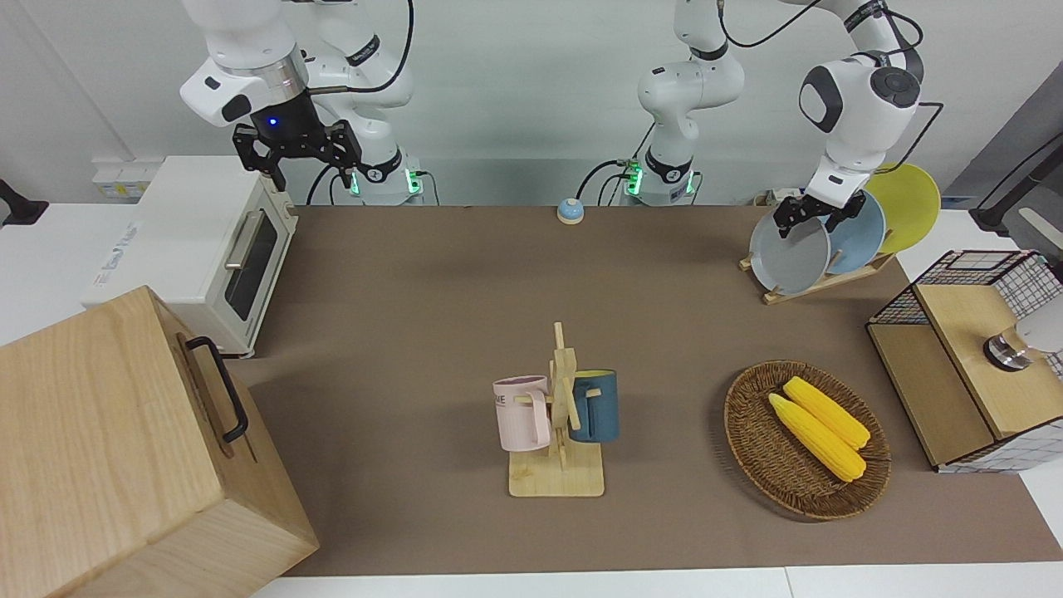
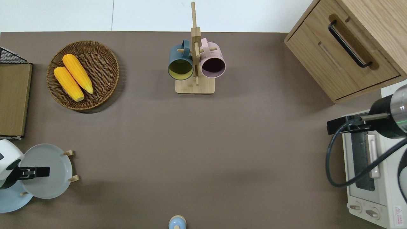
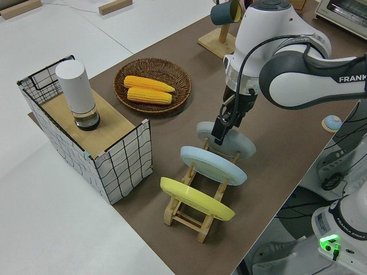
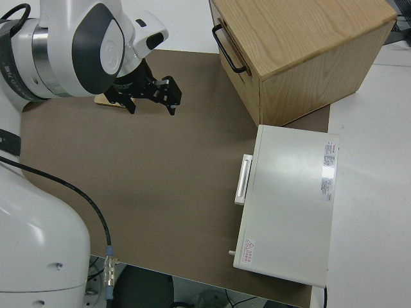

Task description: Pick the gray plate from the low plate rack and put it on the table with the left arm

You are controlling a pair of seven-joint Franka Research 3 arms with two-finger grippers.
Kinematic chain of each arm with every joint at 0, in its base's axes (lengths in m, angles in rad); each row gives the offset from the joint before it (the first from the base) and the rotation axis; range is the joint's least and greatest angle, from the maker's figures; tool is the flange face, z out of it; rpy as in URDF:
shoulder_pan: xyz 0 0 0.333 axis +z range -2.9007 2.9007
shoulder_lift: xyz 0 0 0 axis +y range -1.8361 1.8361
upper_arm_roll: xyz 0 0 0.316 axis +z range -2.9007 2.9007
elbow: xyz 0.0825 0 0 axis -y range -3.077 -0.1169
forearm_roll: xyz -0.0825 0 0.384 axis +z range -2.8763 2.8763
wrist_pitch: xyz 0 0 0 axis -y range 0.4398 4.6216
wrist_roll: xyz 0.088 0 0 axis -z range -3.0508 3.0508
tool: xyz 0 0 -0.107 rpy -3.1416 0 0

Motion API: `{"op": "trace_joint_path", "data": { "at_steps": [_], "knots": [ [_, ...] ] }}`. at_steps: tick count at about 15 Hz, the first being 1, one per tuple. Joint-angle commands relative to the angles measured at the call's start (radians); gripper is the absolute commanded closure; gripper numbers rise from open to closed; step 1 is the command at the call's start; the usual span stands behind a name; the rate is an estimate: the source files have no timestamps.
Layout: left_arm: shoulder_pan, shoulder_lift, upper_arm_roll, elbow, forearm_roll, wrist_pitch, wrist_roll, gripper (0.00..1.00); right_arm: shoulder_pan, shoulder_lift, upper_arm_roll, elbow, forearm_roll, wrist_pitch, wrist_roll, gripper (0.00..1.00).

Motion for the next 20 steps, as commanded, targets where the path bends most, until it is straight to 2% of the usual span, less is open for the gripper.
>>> {"op": "trace_joint_path", "data": {
  "at_steps": [1,3,4,6,9,10,20],
  "knots": [
    [0.009,-0.023,-0.005,-0.037,0.019,0.038,0.009,0.02,-0.007,-0.002,0.007,0.006,0.007,-0.014,0.000,0.011],
    [0.011,-0.023,-0.005,-0.038,0.019,0.044,0.009,0.23,-0.007,-0.002,0.007,0.006,0.007,-0.014,-0.001,0.011],
    [0.011,-0.023,-0.005,-0.038,0.019,0.047,0.009,0.41,-0.007,-0.002,0.005,0.006,0.007,-0.014,0.000,0.011],
    [0.011,-0.023,-0.005,-0.038,0.019,0.049,0.009,0.68,-0.007,-0.002,0.007,0.006,0.007,-0.014,0.000,0.011],
    [0.011,-0.025,-0.005,-0.038,0.019,0.046,0.009,0.95,-0.007,-0.002,0.007,0.006,0.007,-0.014,0.000,0.013],
    [0.011,-0.025,-0.005,-0.038,0.019,0.046,0.009,1.00,-0.007,-0.002,0.005,0.006,0.007,-0.014,0.000,0.013],
    [-0.003,-0.035,-0.014,-0.004,0.019,0.021,-0.007,1.00,-0.007,-0.002,0.005,0.006,0.007,-0.014,0.000,0.013]
  ]
}}
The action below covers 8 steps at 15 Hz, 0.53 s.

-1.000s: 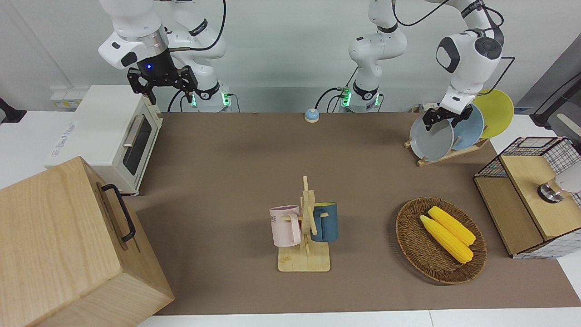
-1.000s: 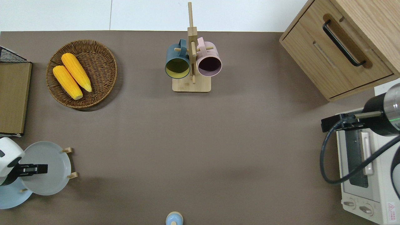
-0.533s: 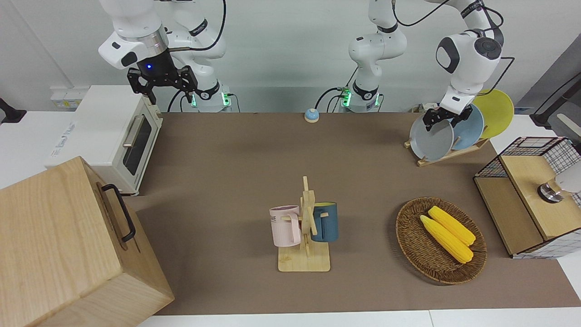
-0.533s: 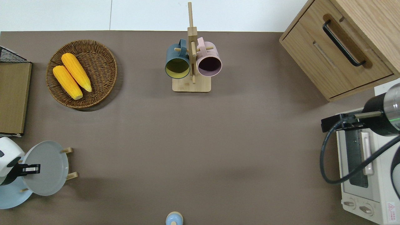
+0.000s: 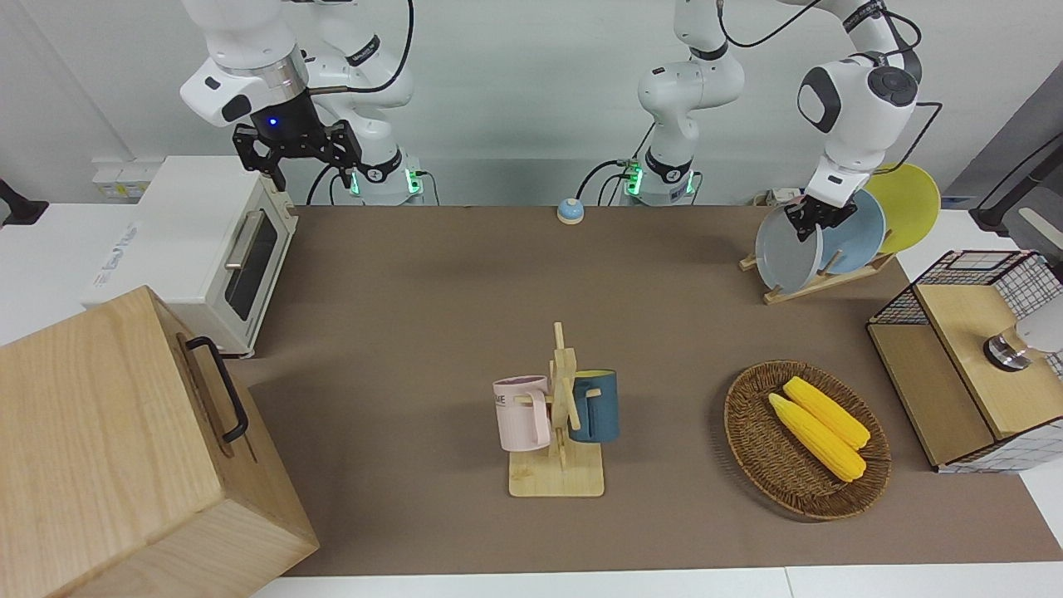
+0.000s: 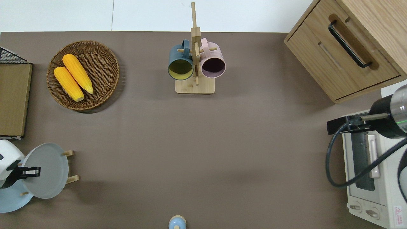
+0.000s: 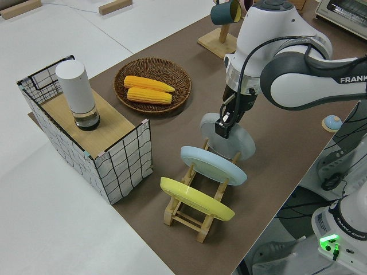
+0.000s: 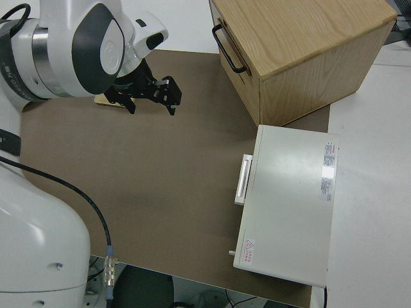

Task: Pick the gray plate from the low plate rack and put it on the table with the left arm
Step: 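Lift the gray plate up out of the rack with the left gripper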

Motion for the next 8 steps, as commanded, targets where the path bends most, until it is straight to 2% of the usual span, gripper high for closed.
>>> {"op": "trace_joint_path", "data": {
  "at_steps": [1,8],
  "knots": [
    [-0.005,-0.029,-0.020,0.007,0.013,-0.003,-0.006,1.00,-0.007,-0.002,0.007,0.006,0.007,-0.014,0.000,0.011],
    [-0.011,-0.032,-0.025,0.179,0.013,-0.172,-0.001,1.00,-0.007,-0.002,0.007,0.006,0.007,-0.014,0.000,0.013]
  ]
}}
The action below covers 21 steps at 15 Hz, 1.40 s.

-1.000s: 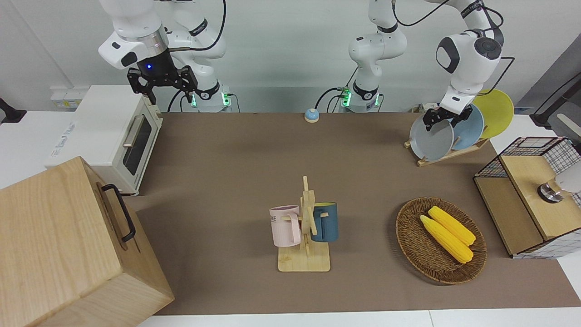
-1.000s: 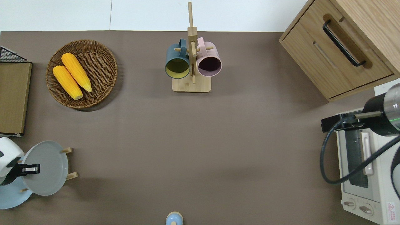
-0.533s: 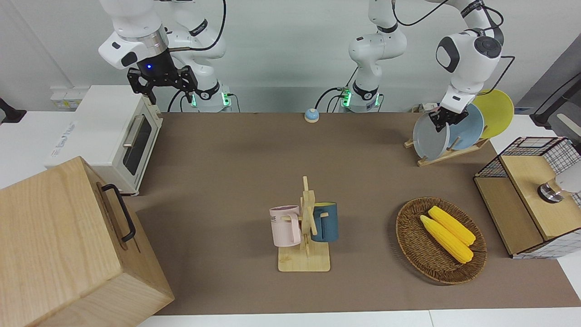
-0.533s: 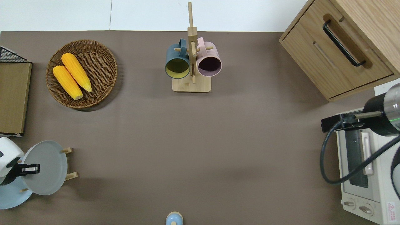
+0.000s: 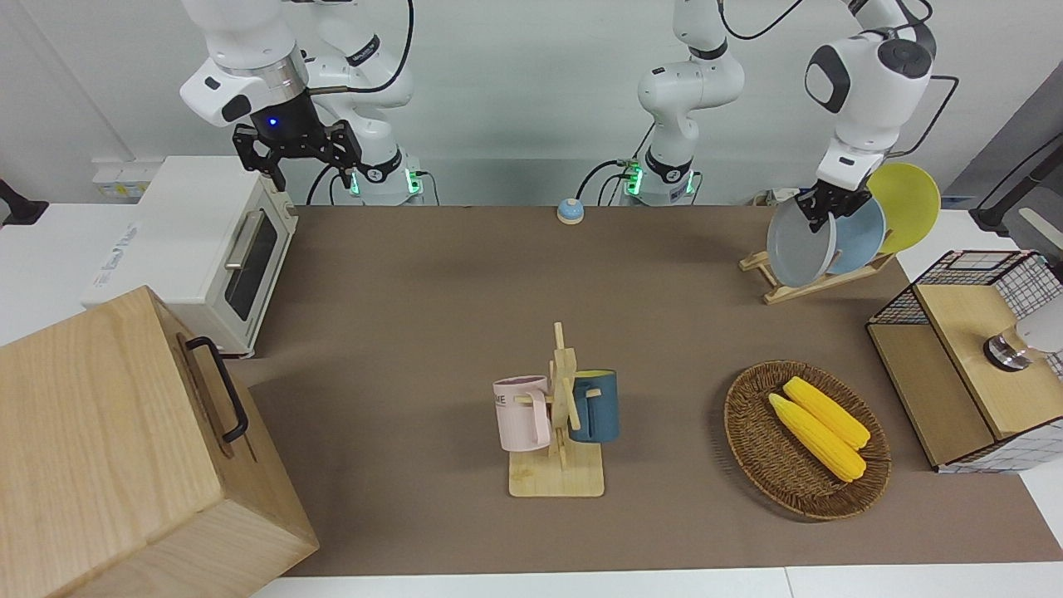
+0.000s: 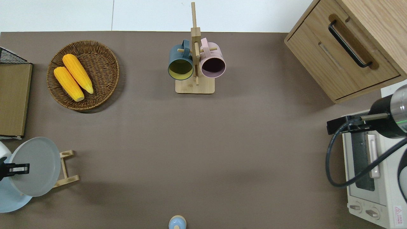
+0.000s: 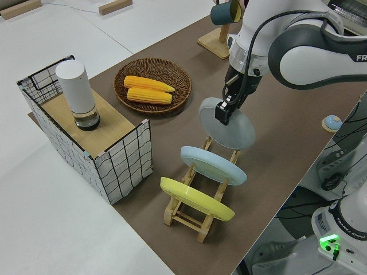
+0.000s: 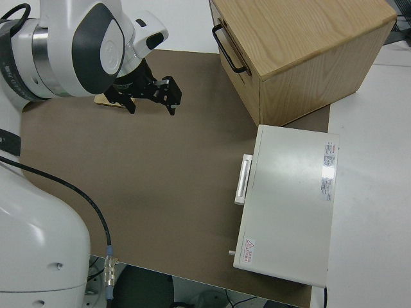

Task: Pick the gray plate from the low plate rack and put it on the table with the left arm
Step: 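Lift the gray plate up out of the rack with the left gripper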

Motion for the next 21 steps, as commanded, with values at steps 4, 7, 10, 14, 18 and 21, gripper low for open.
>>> {"op": "trace_joint_path", "data": {
  "at_steps": [4,7,10,14,18,21],
  "knots": [
    [-0.010,-0.008,-0.005,0.172,-0.010,-0.205,-0.009,1.00,-0.007,-0.002,0.007,0.006,0.007,-0.014,-0.001,0.011],
    [-0.008,-0.006,-0.005,0.235,-0.083,-0.291,-0.009,1.00,-0.007,-0.002,0.007,0.006,0.007,-0.014,0.000,0.011],
    [-0.008,-0.008,-0.004,0.283,-0.151,-0.370,-0.012,1.00,-0.007,-0.002,0.007,0.006,0.007,-0.014,0.000,0.011],
    [-0.008,-0.009,-0.004,0.317,-0.246,-0.441,-0.075,1.00,-0.007,-0.002,0.005,0.006,0.007,-0.014,0.000,0.013],
    [0.005,0.000,0.016,0.312,-0.396,-0.509,-0.067,1.00,-0.007,-0.002,0.007,0.006,0.007,-0.014,-0.001,0.013],
    [0.008,0.008,0.022,0.298,-0.494,-0.530,-0.064,1.00,-0.007,-0.002,0.005,0.006,0.007,-0.014,0.000,0.011]
  ]
}}
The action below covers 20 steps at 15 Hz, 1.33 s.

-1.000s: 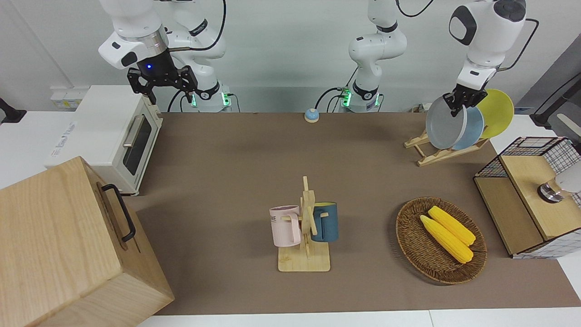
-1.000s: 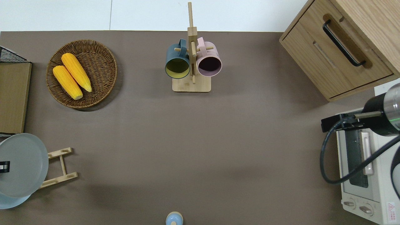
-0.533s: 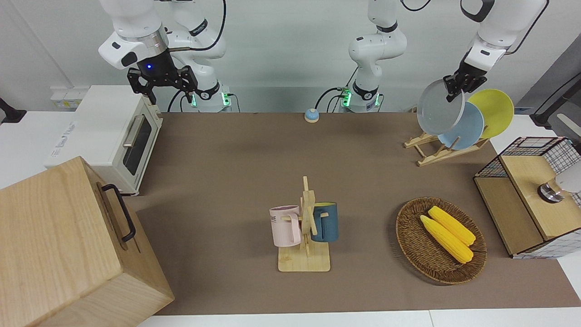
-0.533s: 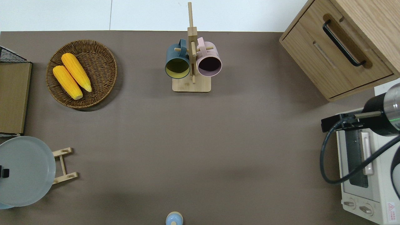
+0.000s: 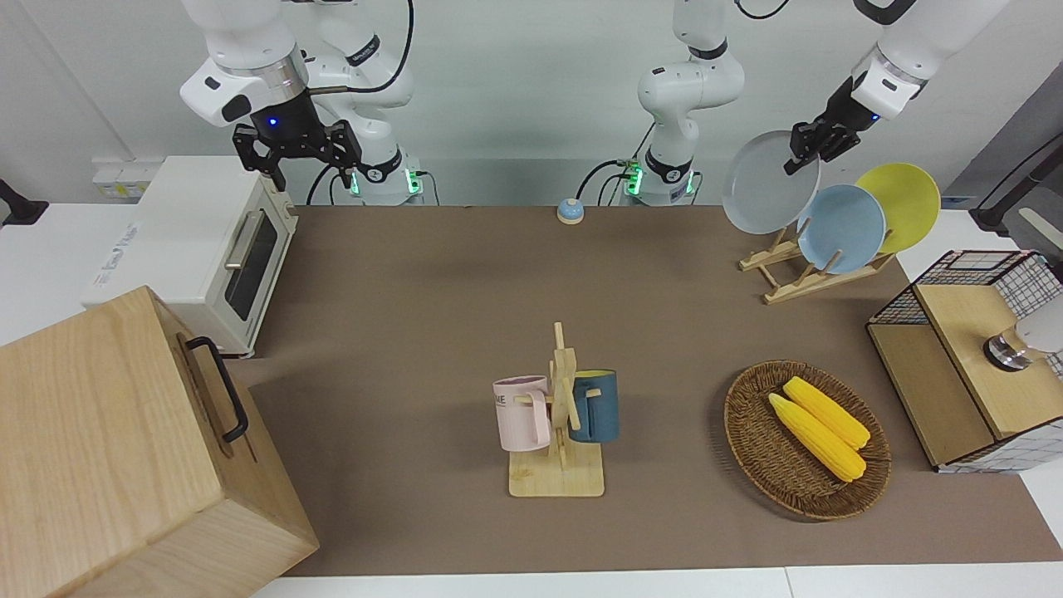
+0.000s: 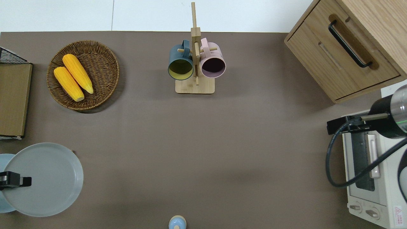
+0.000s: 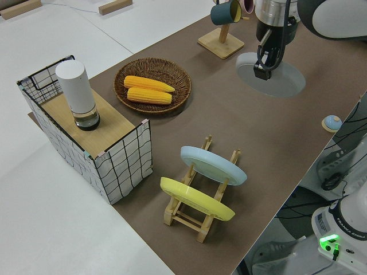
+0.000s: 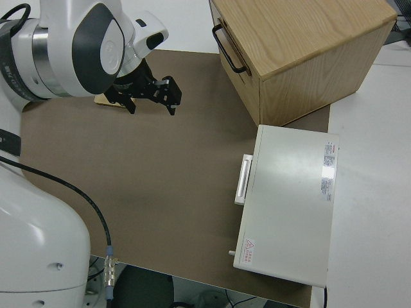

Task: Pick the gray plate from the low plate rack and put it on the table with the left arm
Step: 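Lift the gray plate up out of the rack with the left gripper, then carry the gray plate away from the rack and lower it flat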

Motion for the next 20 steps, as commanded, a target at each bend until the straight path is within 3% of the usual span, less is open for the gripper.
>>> {"op": "trace_joint_path", "data": {
  "at_steps": [1,5,11,20],
  "knots": [
    [0.004,0.023,0.016,-0.007,-0.106,-0.042,0.000,1.00,-0.007,-0.002,0.007,0.006,0.007,-0.014,0.000,0.011],
    [0.006,0.063,0.020,-0.029,-0.144,-0.061,0.065,1.00,-0.007,-0.002,0.007,0.006,0.007,-0.014,0.000,0.013],
    [0.010,0.152,0.146,-0.091,-0.223,-0.119,0.381,1.00,-0.007,-0.002,0.007,0.006,0.007,-0.014,-0.001,0.011],
    [0.001,0.181,0.146,-0.174,-0.224,-0.050,0.474,1.00,-0.007,-0.002,0.005,0.006,0.007,-0.014,0.000,0.011]
  ]
}}
